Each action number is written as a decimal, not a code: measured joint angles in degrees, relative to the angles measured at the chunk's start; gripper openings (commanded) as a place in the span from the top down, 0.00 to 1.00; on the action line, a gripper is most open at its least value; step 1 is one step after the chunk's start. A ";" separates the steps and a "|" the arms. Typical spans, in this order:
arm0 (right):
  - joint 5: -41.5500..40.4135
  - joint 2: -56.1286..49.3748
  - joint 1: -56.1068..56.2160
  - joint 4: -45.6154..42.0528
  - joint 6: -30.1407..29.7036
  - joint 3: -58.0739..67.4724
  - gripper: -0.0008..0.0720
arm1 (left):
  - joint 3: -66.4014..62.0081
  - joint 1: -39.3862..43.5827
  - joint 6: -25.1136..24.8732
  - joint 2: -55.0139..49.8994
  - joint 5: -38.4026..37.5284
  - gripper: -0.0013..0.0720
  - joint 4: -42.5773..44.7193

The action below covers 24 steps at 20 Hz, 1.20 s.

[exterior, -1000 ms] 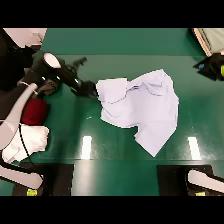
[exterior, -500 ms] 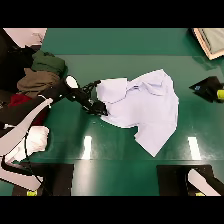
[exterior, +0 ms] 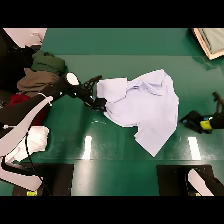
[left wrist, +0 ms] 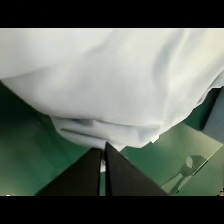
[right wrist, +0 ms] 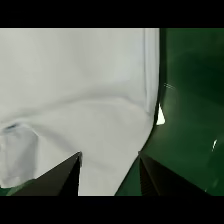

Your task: Fold the shirts.

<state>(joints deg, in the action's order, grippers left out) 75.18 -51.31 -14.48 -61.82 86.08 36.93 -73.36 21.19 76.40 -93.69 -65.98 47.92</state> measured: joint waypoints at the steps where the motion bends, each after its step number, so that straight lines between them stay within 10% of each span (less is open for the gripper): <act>1: -0.02 -0.94 0.72 -0.20 0.28 -1.92 0.43 | -1.14 0.00 0.02 0.24 -0.02 0.95 -0.02; 5: -2.78 -6.34 5.84 0.33 0.81 -6.25 0.43 | -4.46 0.00 0.00 1.79 -0.22 0.95 -0.04; 10: -6.12 -11.39 14.16 1.49 1.05 -7.48 0.95 | -5.62 0.00 -0.02 3.45 -0.68 0.95 0.35; 16: -10.38 -4.92 16.96 0.48 1.38 1.16 0.97 | -10.95 -2.01 0.00 9.42 1.31 0.95 1.95; 24: -22.18 6.88 13.46 0.92 2.29 44.41 0.97 | -40.48 -6.29 0.04 25.53 8.79 0.95 2.51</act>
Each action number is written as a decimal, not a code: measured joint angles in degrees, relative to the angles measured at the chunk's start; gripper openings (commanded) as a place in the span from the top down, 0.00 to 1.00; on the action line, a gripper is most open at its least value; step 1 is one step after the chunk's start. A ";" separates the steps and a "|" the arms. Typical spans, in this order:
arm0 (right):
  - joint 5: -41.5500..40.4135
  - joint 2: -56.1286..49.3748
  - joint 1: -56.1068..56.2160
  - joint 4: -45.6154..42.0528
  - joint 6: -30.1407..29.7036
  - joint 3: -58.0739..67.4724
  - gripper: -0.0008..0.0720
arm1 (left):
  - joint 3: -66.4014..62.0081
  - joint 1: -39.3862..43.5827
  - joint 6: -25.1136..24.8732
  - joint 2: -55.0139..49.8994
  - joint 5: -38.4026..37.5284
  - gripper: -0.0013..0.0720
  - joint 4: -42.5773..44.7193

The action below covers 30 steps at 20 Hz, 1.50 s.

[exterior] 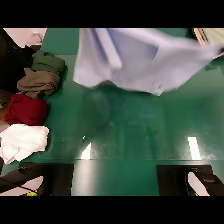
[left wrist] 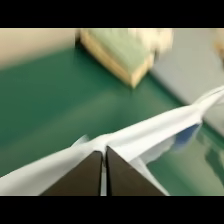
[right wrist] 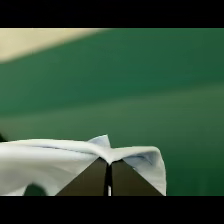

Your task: Fold the shirts.

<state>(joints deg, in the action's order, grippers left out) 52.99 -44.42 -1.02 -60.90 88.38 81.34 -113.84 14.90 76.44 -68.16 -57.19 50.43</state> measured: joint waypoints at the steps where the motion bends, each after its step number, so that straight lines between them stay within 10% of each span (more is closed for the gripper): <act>1: -0.59 0.44 -0.55 -0.13 0.00 4.98 0.97 | -2.25 -0.11 -0.04 2.01 0.70 0.95 -0.09; 11: 11.58 -0.39 -8.98 -0.20 -0.90 32.87 0.97 | -6.86 -0.42 -0.31 14.58 2.23 0.95 -4.92; 19: 27.89 -13.14 -8.09 0.26 2.93 25.68 0.97 | 10.82 -0.46 2.10 3.45 -11.23 0.95 -3.26; 28: 14.29 -35.30 -0.17 -2.38 1.09 11.02 0.97 | 19.10 -1.25 1.22 -22.36 -2.78 0.95 -0.81; 29: 12.35 -37.46 0.11 -2.40 1.03 10.67 0.92 | 19.26 -1.68 1.20 -23.87 -0.28 0.95 -0.72; 30: 10.80 -39.26 0.24 -2.43 0.96 10.38 0.60 | 19.34 -2.16 1.22 -24.79 1.81 0.94 -0.48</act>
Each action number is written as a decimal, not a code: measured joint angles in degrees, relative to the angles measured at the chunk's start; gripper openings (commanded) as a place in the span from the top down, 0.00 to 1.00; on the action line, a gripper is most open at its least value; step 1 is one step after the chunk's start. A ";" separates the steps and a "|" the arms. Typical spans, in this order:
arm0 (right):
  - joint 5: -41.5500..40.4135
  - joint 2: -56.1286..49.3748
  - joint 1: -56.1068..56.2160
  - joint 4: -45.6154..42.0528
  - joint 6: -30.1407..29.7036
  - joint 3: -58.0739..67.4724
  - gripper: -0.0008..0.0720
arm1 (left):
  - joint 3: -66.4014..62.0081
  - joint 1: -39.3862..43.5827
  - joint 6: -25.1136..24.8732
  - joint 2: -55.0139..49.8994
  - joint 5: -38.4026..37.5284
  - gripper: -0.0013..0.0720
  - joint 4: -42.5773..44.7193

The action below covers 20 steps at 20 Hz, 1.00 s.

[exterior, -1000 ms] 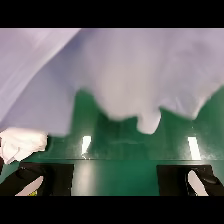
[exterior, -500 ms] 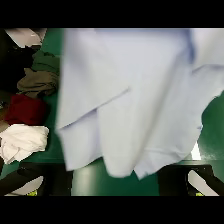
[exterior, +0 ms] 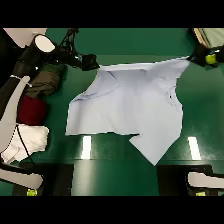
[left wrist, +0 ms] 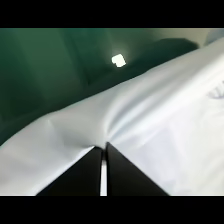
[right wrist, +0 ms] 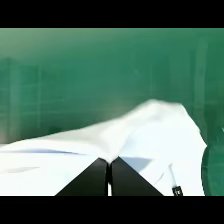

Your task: Fold the shirts.

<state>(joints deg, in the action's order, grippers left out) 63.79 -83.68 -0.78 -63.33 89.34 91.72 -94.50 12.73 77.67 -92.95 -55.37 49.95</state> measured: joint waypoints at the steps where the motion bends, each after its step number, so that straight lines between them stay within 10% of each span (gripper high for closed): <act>1: -1.68 -1.64 -0.07 -0.61 -0.07 -0.17 0.30 | -0.02 -0.63 0.00 -0.72 1.75 0.66 0.37; 2: -2.99 -3.02 -0.24 -0.61 -0.15 -0.31 0.27 | -0.20 -1.40 0.00 -1.29 3.02 0.28 0.44; 3: -3.56 -4.02 -0.35 -0.09 -0.15 -0.42 0.27 | -0.55 -2.14 0.02 -1.64 3.34 0.17 0.48; 5: -4.59 -4.85 -1.22 1.57 -0.26 -0.52 0.40 | -1.95 -3.78 0.00 -2.05 1.90 0.17 0.44; 12: 5.31 0.66 -3.41 4.39 -5.95 -0.76 0.40 | -6.78 -14.45 -0.09 -0.57 -19.91 0.39 4.66; 20: 21.18 8.00 -3.52 4.81 -9.03 -0.81 0.40 | 29.86 -18.64 -0.42 22.01 -23.67 0.39 12.68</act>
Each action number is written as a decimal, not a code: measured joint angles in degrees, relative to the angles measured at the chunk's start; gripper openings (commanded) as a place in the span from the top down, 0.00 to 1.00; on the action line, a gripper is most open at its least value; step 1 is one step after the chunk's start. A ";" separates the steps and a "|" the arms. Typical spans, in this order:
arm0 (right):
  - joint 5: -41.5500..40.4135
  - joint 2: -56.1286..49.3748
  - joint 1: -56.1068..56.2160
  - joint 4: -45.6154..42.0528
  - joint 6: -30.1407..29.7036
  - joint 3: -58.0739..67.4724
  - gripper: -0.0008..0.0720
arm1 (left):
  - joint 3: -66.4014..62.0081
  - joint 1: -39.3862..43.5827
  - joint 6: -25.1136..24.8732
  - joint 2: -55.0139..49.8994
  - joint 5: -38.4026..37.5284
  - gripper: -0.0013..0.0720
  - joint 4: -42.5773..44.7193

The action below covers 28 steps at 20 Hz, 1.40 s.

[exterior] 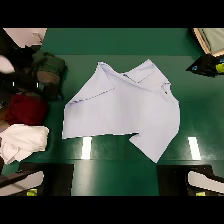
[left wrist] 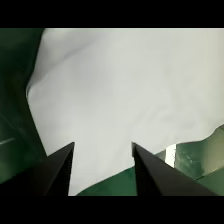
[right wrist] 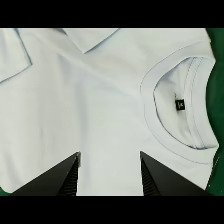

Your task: Fold the shirts.

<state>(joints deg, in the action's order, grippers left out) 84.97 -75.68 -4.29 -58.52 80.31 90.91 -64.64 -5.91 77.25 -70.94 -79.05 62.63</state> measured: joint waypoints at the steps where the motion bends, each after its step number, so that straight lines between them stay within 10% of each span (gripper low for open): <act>1: 0.81 0.59 0.02 -0.04 -0.13 0.00 0.40 | 5.33 -0.11 -0.04 3.13 0.76 0.39 0.57; 22: 4.04 3.72 0.22 0.50 -0.50 0.00 0.40 | 38.32 -0.42 4.50 17.77 13.44 0.41 0.26; 24: 4.02 3.72 0.22 0.48 -0.50 0.00 0.40 | 38.84 -0.39 4.57 17.64 15.41 0.94 -0.33; 28: 4.35 3.89 0.17 -0.11 -0.48 -0.48 0.40 | 38.16 -0.37 4.63 17.51 16.76 0.95 -1.29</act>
<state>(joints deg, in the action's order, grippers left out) 89.32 -71.79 -4.12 -58.63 79.83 90.43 -26.48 -6.28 81.89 -53.43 -62.28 61.34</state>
